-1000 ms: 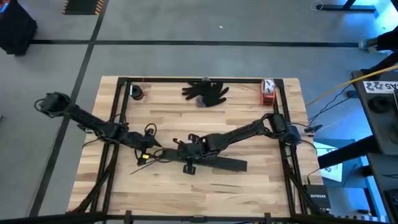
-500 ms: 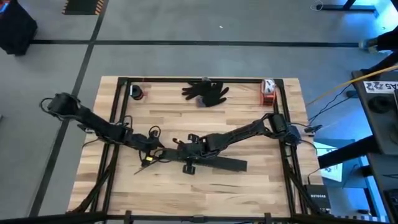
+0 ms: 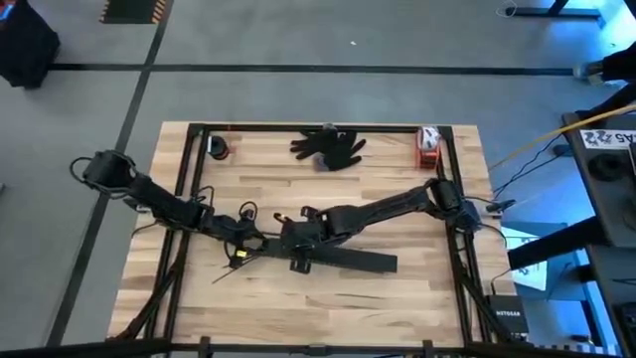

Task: Ziptie cables
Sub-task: Close the cable duct

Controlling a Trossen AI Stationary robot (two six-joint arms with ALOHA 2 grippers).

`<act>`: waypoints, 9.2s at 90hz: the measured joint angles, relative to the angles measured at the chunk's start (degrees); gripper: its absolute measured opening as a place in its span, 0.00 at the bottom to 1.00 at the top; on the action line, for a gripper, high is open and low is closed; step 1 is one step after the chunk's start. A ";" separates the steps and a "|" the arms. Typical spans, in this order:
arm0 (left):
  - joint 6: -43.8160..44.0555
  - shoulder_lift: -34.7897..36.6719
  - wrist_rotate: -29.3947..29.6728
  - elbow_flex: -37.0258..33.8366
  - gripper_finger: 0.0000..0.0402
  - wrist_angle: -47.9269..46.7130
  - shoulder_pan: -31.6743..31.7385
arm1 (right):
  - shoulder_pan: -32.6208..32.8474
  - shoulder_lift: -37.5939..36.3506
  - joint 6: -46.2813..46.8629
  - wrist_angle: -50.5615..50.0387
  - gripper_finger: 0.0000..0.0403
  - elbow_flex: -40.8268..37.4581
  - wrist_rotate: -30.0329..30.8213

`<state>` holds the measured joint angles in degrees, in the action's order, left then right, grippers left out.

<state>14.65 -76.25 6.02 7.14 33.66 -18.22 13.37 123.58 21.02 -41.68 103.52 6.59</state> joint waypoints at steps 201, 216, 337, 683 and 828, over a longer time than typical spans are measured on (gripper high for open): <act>6.14 14.82 -6.90 3.48 0.67 -22.47 1.18 | -2.25 -5.78 -0.43 10.66 0.00 -12.45 1.79; 10.62 17.34 -7.66 3.34 0.67 -29.44 1.18 | -2.08 -5.47 -2.18 9.87 0.00 -12.39 -0.61; 7.76 3.18 2.53 4.13 0.67 -15.07 -1.18 | -2.21 -1.93 1.57 27.42 0.00 -18.91 2.35; 26.83 9.30 0.57 19.12 0.00 -40.09 -13.58 | 5.95 -34.52 25.37 -11.19 0.00 -37.09 10.14; 32.29 -7.08 -2.35 27.73 0.00 -40.28 -3.83 | 8.36 -54.06 45.79 22.59 0.00 -82.48 4.23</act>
<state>46.93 -83.33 3.67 34.86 -6.62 -22.05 21.74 69.52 66.81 -19.09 21.05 10.82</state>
